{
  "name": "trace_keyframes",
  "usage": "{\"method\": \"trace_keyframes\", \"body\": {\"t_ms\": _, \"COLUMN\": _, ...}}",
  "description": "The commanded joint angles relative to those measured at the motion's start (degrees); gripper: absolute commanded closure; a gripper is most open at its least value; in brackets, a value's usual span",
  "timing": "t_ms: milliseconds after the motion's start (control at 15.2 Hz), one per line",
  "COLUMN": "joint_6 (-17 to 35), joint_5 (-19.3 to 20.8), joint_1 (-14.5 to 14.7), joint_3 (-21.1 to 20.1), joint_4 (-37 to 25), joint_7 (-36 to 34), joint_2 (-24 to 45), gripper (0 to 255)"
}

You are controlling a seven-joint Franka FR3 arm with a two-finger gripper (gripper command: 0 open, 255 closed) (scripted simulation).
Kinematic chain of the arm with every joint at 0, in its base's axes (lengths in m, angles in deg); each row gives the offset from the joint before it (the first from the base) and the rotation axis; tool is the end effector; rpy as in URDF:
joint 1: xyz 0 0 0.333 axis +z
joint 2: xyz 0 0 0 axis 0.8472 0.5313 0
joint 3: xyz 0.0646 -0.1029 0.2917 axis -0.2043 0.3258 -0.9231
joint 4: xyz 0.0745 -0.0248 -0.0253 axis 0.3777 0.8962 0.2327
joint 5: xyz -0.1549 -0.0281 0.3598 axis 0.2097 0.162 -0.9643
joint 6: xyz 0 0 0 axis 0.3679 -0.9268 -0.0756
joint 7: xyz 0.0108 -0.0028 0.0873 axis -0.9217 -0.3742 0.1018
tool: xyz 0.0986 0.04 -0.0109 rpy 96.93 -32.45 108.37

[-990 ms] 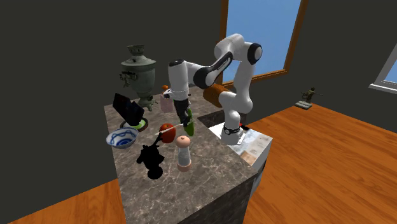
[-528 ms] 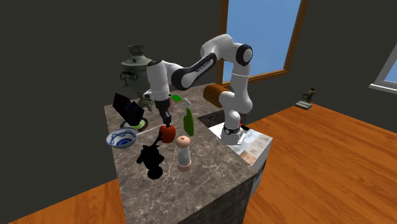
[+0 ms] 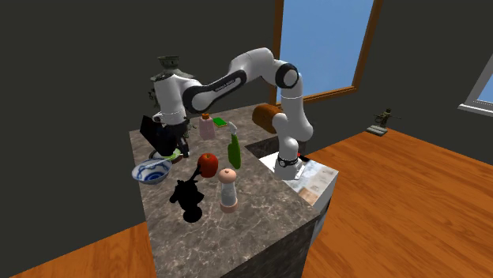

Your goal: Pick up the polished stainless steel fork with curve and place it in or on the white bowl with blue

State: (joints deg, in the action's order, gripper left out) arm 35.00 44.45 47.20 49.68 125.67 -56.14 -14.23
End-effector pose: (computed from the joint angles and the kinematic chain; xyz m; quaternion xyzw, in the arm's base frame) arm 0.5527 -0.2291 0.4811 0.9877 -0.1529 -0.0338 0.0043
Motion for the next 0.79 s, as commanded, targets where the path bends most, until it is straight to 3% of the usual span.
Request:
{"method": "trace_keyframes", "body": {"t_ms": 0, "joint_6": -1.8, "joint_5": -1.1, "joint_1": -1.2, "joint_3": 0.6, "joint_4": -6.8, "joint_7": 1.9, "joint_2": 5.1, "gripper": 255}}
{"method": "trace_keyframes", "body": {"t_ms": 396, "joint_6": -9.5, "joint_5": -4.5, "joint_1": -5.8, "joint_3": 1.1, "joint_4": -30.3, "joint_7": 6.0, "joint_2": 21.1, "gripper": 255}}
{"method": "trace_keyframes", "body": {"t_ms": 528, "joint_6": -14.0, "joint_5": -5.7, "joint_1": -8.1, "joint_3": 0.9, "joint_4": -41.8, "joint_7": 6.9, "joint_2": 28.2, "gripper": 255}}
{"method": "trace_keyframes", "body": {"t_ms": 594, "joint_6": -18.2, "joint_5": -6.5, "joint_1": -9.9, "joint_3": 0.6, "joint_4": -52.2, "joint_7": 7.2, "joint_2": 34.4, "gripper": 255}}
{"method": "trace_keyframes", "body": {"t_ms": 726, "joint_6": -16.0, "joint_5": -6.3, "joint_1": -9.6, "joint_3": 0.5, "joint_4": -49.1, "joint_7": 7.2, "joint_2": 33.5, "gripper": 255}}
